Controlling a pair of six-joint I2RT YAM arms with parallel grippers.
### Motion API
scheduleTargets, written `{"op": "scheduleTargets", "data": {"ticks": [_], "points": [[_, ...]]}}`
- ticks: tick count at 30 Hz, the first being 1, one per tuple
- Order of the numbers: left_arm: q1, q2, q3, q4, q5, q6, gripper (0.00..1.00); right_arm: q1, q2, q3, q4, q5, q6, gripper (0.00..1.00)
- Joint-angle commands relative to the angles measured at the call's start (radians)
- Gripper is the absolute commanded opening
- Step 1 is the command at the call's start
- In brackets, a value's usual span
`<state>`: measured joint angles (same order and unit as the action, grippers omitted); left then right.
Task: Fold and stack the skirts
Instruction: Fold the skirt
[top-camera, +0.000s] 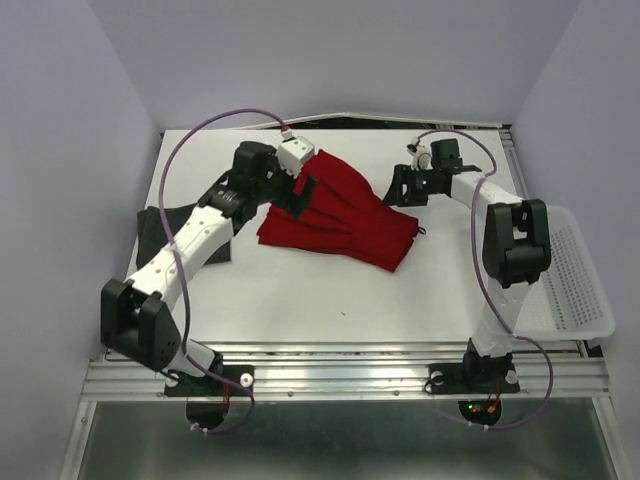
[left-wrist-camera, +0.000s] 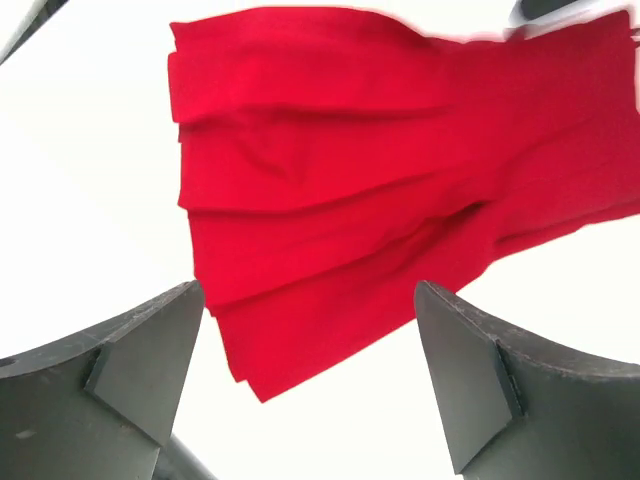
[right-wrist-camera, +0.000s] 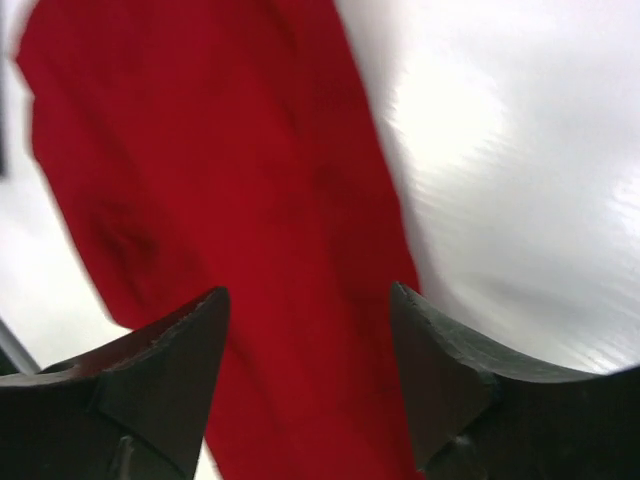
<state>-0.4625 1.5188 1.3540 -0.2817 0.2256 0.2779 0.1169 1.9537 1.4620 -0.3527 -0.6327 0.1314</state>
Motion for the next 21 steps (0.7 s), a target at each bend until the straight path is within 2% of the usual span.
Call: {"op": "scheduleTargets", "data": {"ticks": [1, 2, 5, 7, 9, 11, 14, 15, 16, 18, 20, 21], "points": [[0.053, -0.167, -0.202, 0.231, 0.133, -0.065, 0.99, 0.001, 0.027, -0.003, -0.083, 0.062, -0.105, 0.66], [0.053, -0.186, -0.217, 0.227, 0.135, -0.059, 0.98, 0.001, 0.028, -0.034, -0.092, 0.048, -0.104, 0.64], [0.064, -0.197, -0.202, 0.165, 0.135, -0.022, 0.98, 0.001, 0.005, -0.116, -0.094, -0.004, -0.072, 0.49], [0.071, -0.200, -0.187, 0.078, 0.180, 0.048, 0.98, 0.001, -0.038, -0.214, -0.075, -0.048, -0.032, 0.40], [0.076, -0.238, -0.231, 0.088, 0.183, 0.061, 0.98, 0.032, -0.087, -0.306, -0.049, -0.085, 0.012, 0.34], [0.076, -0.255, -0.254, 0.090, 0.188, 0.079, 0.98, 0.061, -0.113, -0.351, -0.037, -0.107, 0.051, 0.34], [0.068, -0.278, -0.277, 0.030, 0.230, 0.164, 0.98, 0.124, -0.147, -0.428, -0.011, -0.156, 0.149, 0.41], [0.055, -0.285, -0.301, 0.027, 0.225, 0.185, 0.98, 0.138, -0.153, -0.440, -0.009, -0.174, 0.172, 0.48], [0.004, -0.307, -0.315, 0.018, 0.190, 0.235, 0.98, 0.148, -0.157, -0.451, -0.012, -0.218, 0.198, 0.65], [-0.071, -0.334, -0.384, 0.010, 0.134, 0.289, 0.95, 0.148, -0.170, -0.451, -0.020, -0.255, 0.206, 0.71], [-0.201, -0.382, -0.470, 0.019, -0.007, 0.349, 0.91, 0.148, -0.199, -0.405, -0.087, -0.239, 0.124, 0.73], [-0.240, -0.414, -0.501, 0.027, -0.035, 0.362, 0.90, 0.148, -0.209, -0.388, -0.118, -0.223, 0.096, 0.73]]}}
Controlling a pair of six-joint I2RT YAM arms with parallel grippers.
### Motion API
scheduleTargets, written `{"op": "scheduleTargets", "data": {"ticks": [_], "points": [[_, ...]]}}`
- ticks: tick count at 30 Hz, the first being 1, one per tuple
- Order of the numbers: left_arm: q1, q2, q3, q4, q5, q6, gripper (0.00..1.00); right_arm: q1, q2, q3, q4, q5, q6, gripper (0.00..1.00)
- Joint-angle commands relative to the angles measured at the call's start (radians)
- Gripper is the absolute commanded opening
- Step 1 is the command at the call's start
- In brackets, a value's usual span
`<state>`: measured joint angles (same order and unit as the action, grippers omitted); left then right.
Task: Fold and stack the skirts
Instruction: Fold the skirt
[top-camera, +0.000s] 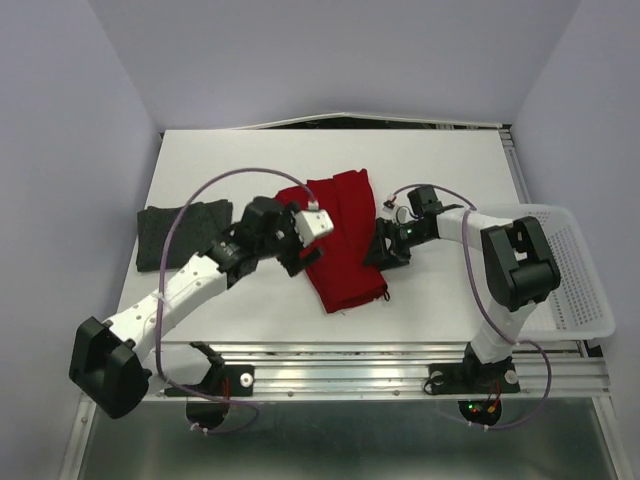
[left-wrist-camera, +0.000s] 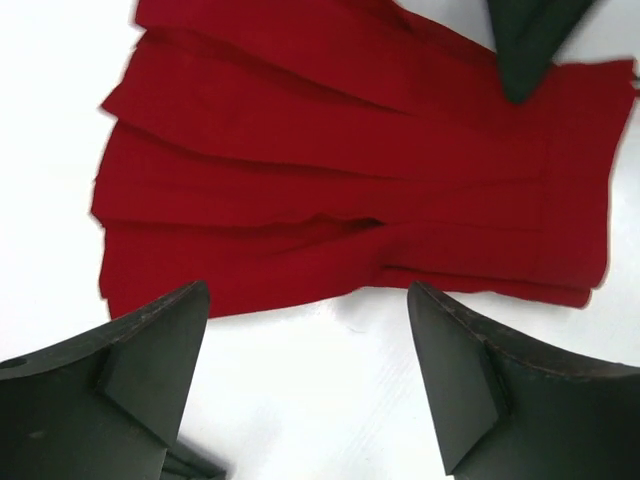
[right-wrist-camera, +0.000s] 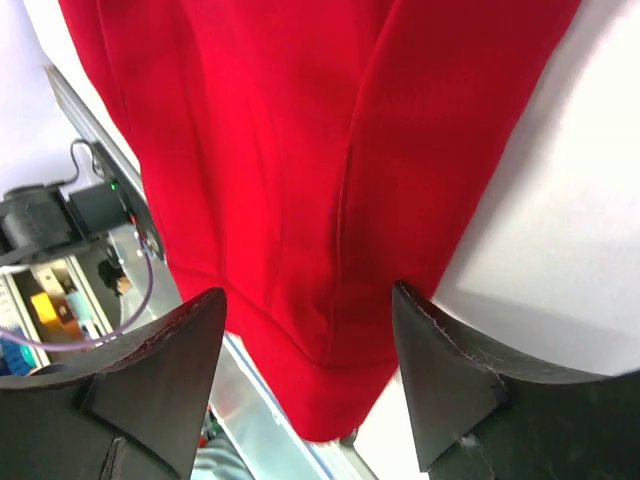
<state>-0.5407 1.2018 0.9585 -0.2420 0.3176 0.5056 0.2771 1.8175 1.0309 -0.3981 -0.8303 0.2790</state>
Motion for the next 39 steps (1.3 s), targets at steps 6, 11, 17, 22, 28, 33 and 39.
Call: {"op": "scheduleTargets", "data": {"ticks": [6, 11, 17, 22, 28, 33, 39], "points": [[-0.385, -0.199, -0.277, 0.079, -0.247, 0.133, 0.90, -0.033, -0.223, 0.064, -0.101, 0.036, -0.140, 0.62], [-0.539, -0.194, -0.383, 0.232, -0.417, 0.122, 0.99, 0.040, -0.192, 0.090, -0.033, -0.033, -0.138, 0.51], [-0.694, -0.160, -0.516, 0.400, -0.607, 0.284, 0.98, 0.106, -0.044, 0.109, 0.019, -0.067, -0.169, 0.49], [-0.709, -0.134, -0.639, 0.614, -0.661, 0.476, 0.98, 0.126, 0.042, 0.094, 0.045, -0.073, -0.193, 0.45], [-0.758, -0.001, -0.718, 0.861, -0.722, 0.576, 0.98, 0.135, 0.111, 0.066, 0.079, -0.020, -0.181, 0.44], [-0.797, 0.129, -0.685, 0.966, -0.762, 0.576, 0.98, 0.135, 0.140, 0.061, 0.087, -0.013, -0.172, 0.44], [-0.849, 0.287, -0.641, 1.078, -0.816, 0.593, 0.98, 0.135, 0.157, 0.055, 0.085, -0.009, -0.170, 0.43]]}}
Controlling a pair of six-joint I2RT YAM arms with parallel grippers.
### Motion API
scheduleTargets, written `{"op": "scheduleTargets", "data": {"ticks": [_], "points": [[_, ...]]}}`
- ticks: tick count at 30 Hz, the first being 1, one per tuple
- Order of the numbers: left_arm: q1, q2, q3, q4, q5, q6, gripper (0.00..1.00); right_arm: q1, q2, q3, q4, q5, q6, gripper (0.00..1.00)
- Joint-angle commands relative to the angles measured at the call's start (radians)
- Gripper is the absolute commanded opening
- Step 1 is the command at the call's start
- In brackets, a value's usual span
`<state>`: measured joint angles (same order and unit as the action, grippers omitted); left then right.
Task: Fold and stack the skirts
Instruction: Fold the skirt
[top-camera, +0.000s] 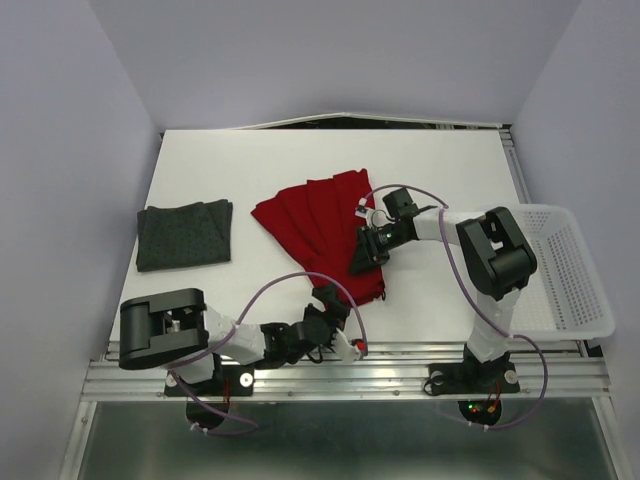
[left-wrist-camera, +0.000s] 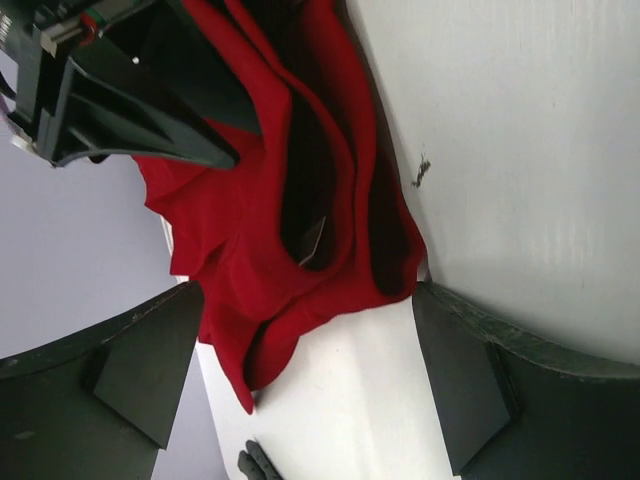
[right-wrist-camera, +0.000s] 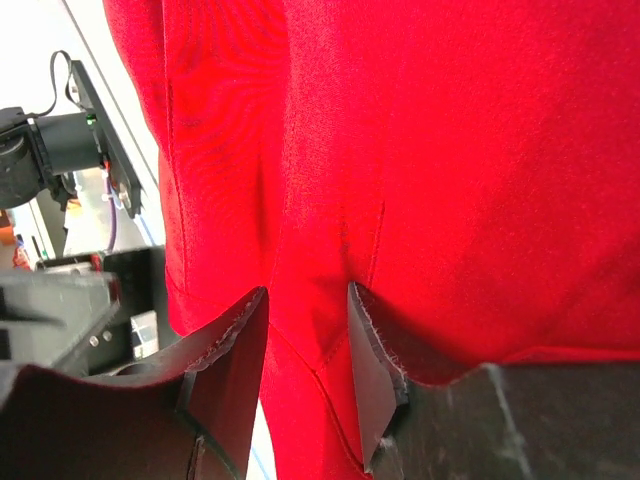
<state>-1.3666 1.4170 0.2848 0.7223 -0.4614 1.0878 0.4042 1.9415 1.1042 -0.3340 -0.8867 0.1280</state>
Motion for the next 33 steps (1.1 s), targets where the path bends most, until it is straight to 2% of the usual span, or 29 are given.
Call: {"op": "scheduleTargets", "data": {"ticks": [1, 11, 14, 17, 19, 20, 23, 26, 27, 29, 30, 33], "points": [[-0.034, 0.088, 0.036, 0.130, -0.043, 0.021, 0.98, 0.008, 0.034, -0.018, 0.023, 0.046, -0.016, 0.43], [-0.046, 0.278, 0.143, 0.216, -0.099, 0.047, 0.98, 0.018, 0.033, -0.052, 0.039, 0.031, -0.001, 0.43], [-0.046, 0.306, 0.157, 0.220, -0.077, 0.044, 0.93, 0.018, 0.028, -0.064, 0.050, 0.020, 0.015, 0.43], [-0.046, 0.329, 0.181, 0.216, -0.072, 0.032, 0.83, 0.018, 0.028, -0.073, 0.061, 0.008, 0.038, 0.43], [-0.045, 0.342, 0.203, 0.209, -0.079, 0.020, 0.68, 0.018, 0.028, -0.078, 0.067, -0.004, 0.042, 0.43], [-0.045, 0.346, 0.211, 0.203, -0.083, 0.017, 0.51, 0.027, 0.030, -0.081, 0.067, -0.011, 0.044, 0.43], [-0.045, 0.346, 0.231, 0.155, -0.114, -0.014, 0.27, 0.027, 0.016, -0.084, 0.066, -0.012, 0.041, 0.43], [-0.046, 0.280, 0.255, 0.017, -0.122, -0.090, 0.04, 0.027, 0.001, -0.083, 0.058, -0.018, 0.030, 0.43], [-0.046, 0.249, 0.270, -0.107, -0.112, -0.126, 0.00, 0.027, -0.012, -0.073, 0.047, -0.017, 0.010, 0.45], [-0.046, 0.134, 0.329, -0.251, -0.040, -0.239, 0.00, 0.027, -0.027, 0.005, -0.012, 0.008, -0.030, 0.58], [-0.046, 0.072, 0.379, -0.388, 0.010, -0.284, 0.00, 0.013, -0.041, 0.037, -0.023, 0.015, -0.033, 0.66], [-0.045, 0.010, 0.454, -0.628, 0.087, -0.437, 0.00, -0.016, -0.049, 0.189, -0.028, 0.049, -0.031, 0.78]]}}
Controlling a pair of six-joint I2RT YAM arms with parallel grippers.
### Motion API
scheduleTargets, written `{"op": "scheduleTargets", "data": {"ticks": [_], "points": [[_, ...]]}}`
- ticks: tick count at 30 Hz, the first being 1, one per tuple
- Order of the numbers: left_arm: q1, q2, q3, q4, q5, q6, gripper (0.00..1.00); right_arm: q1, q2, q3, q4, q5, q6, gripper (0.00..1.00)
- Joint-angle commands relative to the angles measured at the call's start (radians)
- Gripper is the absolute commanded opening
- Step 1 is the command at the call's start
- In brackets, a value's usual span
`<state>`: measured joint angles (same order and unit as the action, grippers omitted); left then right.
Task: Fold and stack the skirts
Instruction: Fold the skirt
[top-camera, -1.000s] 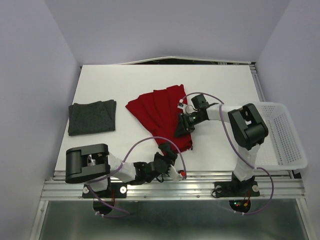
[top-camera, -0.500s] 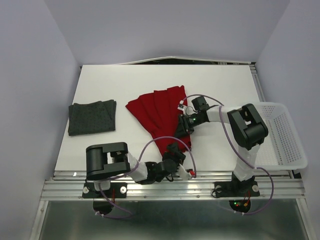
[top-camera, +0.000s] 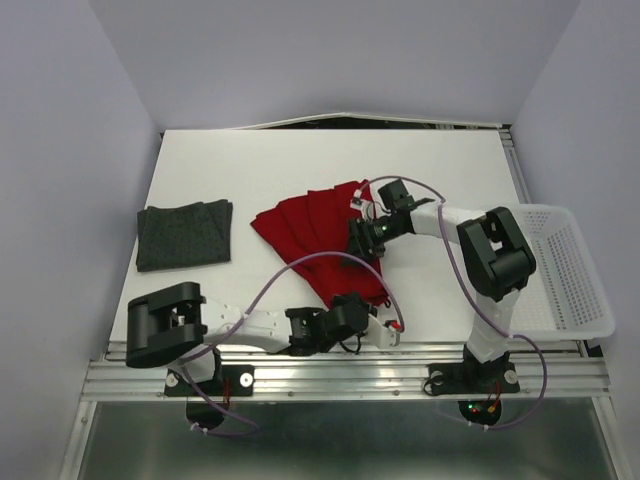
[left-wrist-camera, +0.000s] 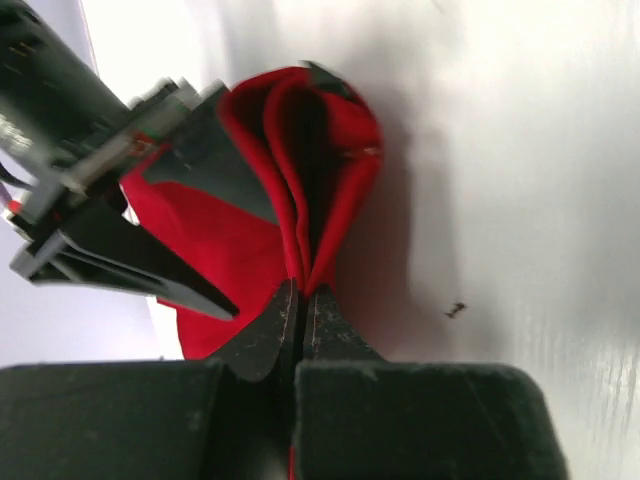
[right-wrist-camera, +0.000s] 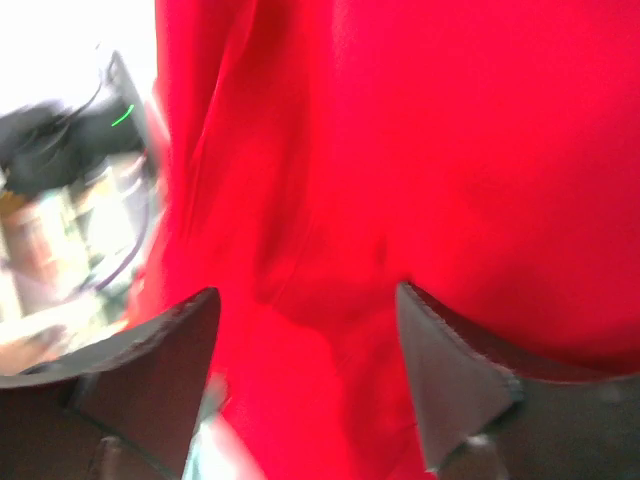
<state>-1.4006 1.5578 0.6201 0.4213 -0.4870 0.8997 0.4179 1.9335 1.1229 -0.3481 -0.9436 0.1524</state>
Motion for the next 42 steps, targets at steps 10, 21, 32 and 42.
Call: {"op": "scheduleTargets", "data": {"ticks": [10, 21, 32, 42], "points": [[0.049, -0.269, 0.263, -0.639, 0.373, -0.397, 0.00, -0.080, 0.217, 0.690, -0.150, 0.336, -0.208, 0.90], [0.153, -0.352, 0.383, -0.769, 0.639, -0.423, 0.00, -0.080, 0.390, 0.726, -0.244, 0.164, -0.320, 0.79], [0.448, -0.271, 0.538, -0.803, 0.800, -0.420, 0.00, -0.030, 0.317, 0.471, -0.232, 0.066, -0.445, 0.51], [0.667, -0.137, 0.575, -0.691, 0.826, -0.416, 0.00, -0.021, 0.309, 0.426, -0.213, 0.078, -0.462, 0.49]]}}
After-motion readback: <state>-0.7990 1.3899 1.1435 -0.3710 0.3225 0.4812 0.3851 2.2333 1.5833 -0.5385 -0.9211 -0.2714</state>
